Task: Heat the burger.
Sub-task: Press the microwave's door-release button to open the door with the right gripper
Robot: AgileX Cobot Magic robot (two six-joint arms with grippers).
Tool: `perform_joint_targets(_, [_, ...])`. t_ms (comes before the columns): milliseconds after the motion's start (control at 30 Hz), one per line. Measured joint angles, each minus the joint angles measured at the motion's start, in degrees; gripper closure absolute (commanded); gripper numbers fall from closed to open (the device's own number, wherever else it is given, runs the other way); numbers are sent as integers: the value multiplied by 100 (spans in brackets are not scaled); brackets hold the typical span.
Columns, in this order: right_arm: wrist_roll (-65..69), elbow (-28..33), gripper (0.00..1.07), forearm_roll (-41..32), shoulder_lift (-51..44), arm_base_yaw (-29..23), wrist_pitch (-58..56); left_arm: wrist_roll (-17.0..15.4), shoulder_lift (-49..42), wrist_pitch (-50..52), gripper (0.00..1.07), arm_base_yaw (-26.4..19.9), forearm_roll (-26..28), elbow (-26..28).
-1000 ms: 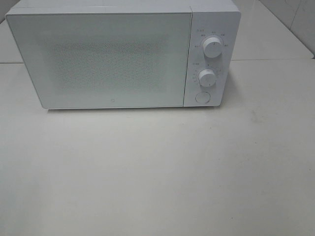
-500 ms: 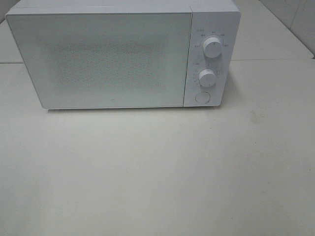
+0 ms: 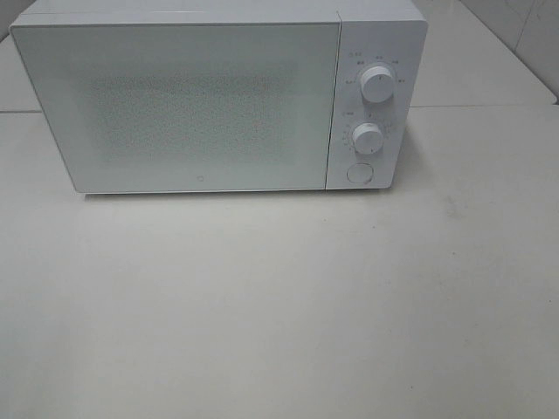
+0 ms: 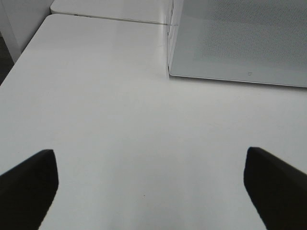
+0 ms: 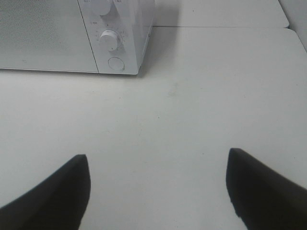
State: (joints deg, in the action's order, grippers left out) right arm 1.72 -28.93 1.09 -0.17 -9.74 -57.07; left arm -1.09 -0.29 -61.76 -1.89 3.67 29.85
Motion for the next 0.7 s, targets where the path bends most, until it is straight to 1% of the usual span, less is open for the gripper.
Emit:
perform_joint_targets(167, [-34, -69, 31, 0, 223, 0, 46, 0, 0, 0, 9, 0, 0, 0])
perform_joint_targets(267, [-40, -138, 31, 0, 716, 0, 619, 0, 0, 0, 9, 0, 0, 0])
perform_joint_targets(367, [-40, -138, 31, 0, 802, 0, 739, 0, 0, 0, 9, 0, 0, 0])
perform_joint_targets(433, [-40, -138, 31, 0, 1278, 0, 1335, 0, 0, 0, 9, 0, 0, 0])
perform_joint_targets(467, [-40, -138, 31, 0, 1278, 0, 1335, 0, 0, 0, 9, 0, 0, 0])
perform_joint_targets(533, [-46, -138, 31, 0, 1702, 0, 1776, 0, 0, 0, 9, 0, 0, 0])
perform_joint_targets(600, [-46, -138, 31, 0, 1822, 0, 1902, 0, 0, 0, 9, 0, 0, 0])
perform_joint_targets(633, [-46, -138, 31, 0, 2143, 0, 2194, 0, 0, 0, 9, 0, 0, 0])
perform_joint_targets(700, [-46, -138, 31, -6, 2269, 0, 2332, 0, 0, 0, 9, 0, 0, 0])
